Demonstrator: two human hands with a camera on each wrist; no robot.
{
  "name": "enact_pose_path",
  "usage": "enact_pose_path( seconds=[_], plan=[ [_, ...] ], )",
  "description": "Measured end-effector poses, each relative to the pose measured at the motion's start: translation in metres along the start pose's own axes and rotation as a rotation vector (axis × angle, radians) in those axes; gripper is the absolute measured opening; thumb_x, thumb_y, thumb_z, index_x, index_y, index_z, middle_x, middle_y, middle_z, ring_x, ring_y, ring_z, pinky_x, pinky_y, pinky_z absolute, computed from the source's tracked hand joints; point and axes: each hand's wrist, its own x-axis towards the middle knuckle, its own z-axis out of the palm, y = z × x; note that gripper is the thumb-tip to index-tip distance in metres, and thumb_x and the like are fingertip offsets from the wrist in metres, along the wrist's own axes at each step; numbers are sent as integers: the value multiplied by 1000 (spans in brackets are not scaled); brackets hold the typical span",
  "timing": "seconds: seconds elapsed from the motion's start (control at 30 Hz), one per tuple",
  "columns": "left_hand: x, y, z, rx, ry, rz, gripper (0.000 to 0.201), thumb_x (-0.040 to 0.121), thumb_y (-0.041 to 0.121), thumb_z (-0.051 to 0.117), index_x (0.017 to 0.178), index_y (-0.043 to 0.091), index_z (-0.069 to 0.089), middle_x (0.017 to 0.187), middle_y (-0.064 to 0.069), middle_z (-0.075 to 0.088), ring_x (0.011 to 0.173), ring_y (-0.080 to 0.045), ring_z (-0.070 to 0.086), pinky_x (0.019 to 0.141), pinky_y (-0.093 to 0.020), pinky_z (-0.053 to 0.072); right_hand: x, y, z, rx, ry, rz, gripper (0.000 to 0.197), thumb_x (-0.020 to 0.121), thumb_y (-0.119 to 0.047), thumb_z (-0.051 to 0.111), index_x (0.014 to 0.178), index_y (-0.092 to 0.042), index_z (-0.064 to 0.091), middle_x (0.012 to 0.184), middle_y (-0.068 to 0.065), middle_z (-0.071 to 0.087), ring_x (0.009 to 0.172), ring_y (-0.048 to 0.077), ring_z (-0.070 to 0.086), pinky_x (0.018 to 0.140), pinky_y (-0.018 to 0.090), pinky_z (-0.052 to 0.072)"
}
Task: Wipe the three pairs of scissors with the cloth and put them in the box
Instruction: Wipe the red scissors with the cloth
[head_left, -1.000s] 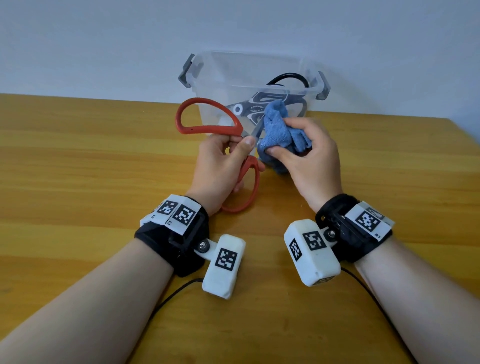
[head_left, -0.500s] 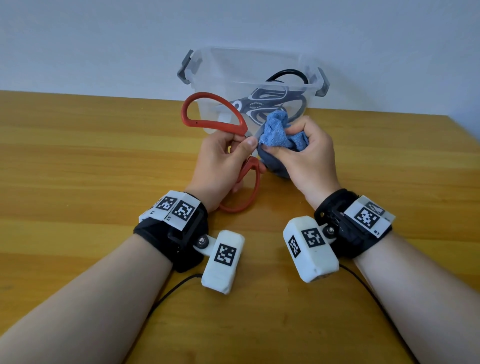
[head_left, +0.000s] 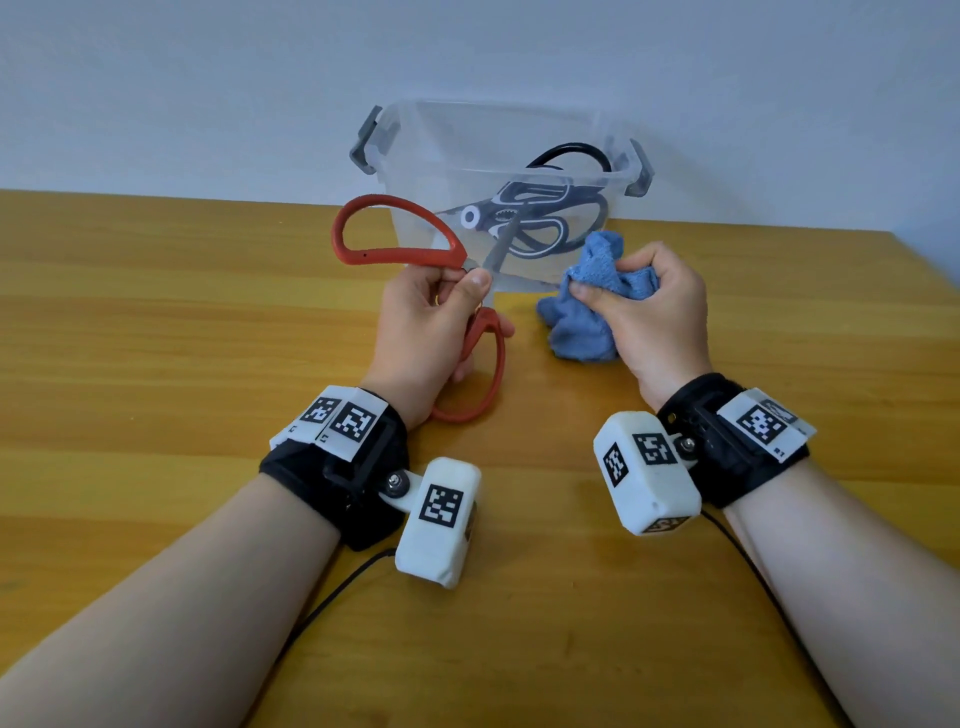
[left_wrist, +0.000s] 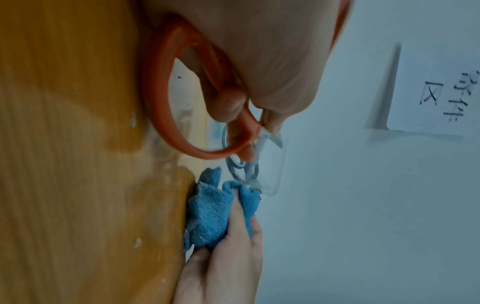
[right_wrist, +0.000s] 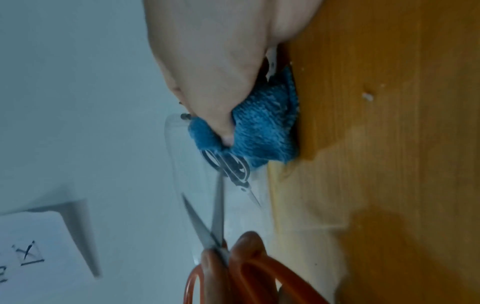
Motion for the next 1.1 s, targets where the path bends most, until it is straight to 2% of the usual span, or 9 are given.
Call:
enact_pose_path(
  seconds=[0.2, 0.3, 0.4, 0.5, 0.57, 0.7, 0.87, 0.97, 1.1],
  plan=[
    [0, 2, -1, -7, -1, -10, 18, 105, 18, 57, 90, 9, 54, 69, -18, 73, 35, -27, 47, 32, -21, 29, 4, 1, -6, 113, 278, -122, 29, 81, -11, 77, 94, -31, 60, 104, 0, 66, 97, 14, 66, 87, 38, 58],
    [1, 1, -1, -2, 20, -28, 20, 105, 18, 57, 92, 4, 54, 71, -21, 73, 35, -24, 49, 33, -21, 29, 3, -4, -3, 95, 302, -285, 26, 84, 4, 63, 98, -18, 67, 111, 11, 62, 102, 12, 62, 90, 32, 54],
    [4, -2, -2, 22, 41, -48, 21, 105, 21, 57, 93, 4, 55, 72, -16, 75, 44, -34, 45, 35, -22, 30, -2, -16, 2, 106, 226, -423, 31, 83, 13, 58, 102, -8, 71, 119, 11, 55, 113, 16, 59, 97, 24, 49],
    [4, -2, -3, 34, 51, -47, 22, 106, 21, 57, 94, 2, 56, 73, -15, 76, 34, -24, 37, 34, -21, 30, -14, -27, 9, 146, 37, -531, 41, 84, 13, 60, 117, -9, 68, 129, 12, 47, 124, 25, 54, 104, 32, 49],
    [4, -2, -3, 45, 47, -34, 26, 106, 21, 56, 96, -3, 58, 73, -16, 76, 28, -19, 36, 34, -21, 30, -20, -32, 12, 138, -78, -557, 47, 84, 9, 67, 126, -12, 62, 132, 10, 43, 129, 21, 51, 106, 28, 47],
    [4, -4, -2, 72, 46, -20, 29, 105, 20, 57, 97, -7, 62, 75, -22, 74, 28, -18, 37, 34, -21, 30, -20, -32, 16, -25, -187, -551, 46, 81, -10, 82, 124, -15, 67, 123, 1, 58, 119, 11, 57, 100, 26, 49],
    [6, -6, -3, 84, 42, -55, 25, 104, 17, 57, 99, -7, 65, 81, -37, 67, 33, -25, 39, 37, -24, 31, -22, -29, 22, -86, -257, -544, 24, 80, -6, 81, 103, -16, 80, 107, 7, 68, 97, 13, 66, 83, 15, 51],
    [6, -5, -3, 92, 38, -70, 25, 104, 17, 57, 100, -7, 63, 82, -38, 67, 31, -23, 37, 36, -23, 30, -20, -28, 23, -120, -246, -561, 21, 81, -5, 81, 99, -16, 82, 101, 8, 70, 90, 18, 67, 77, 25, 55],
    [3, -1, -2, 54, -18, -39, 21, 105, 17, 56, 95, 0, 64, 74, -24, 73, 30, -23, 35, 33, -21, 28, -15, -26, 20, -152, -206, -550, 25, 79, 0, 79, 98, -17, 82, 97, 7, 71, 88, 19, 67, 76, 30, 55]
  ],
)
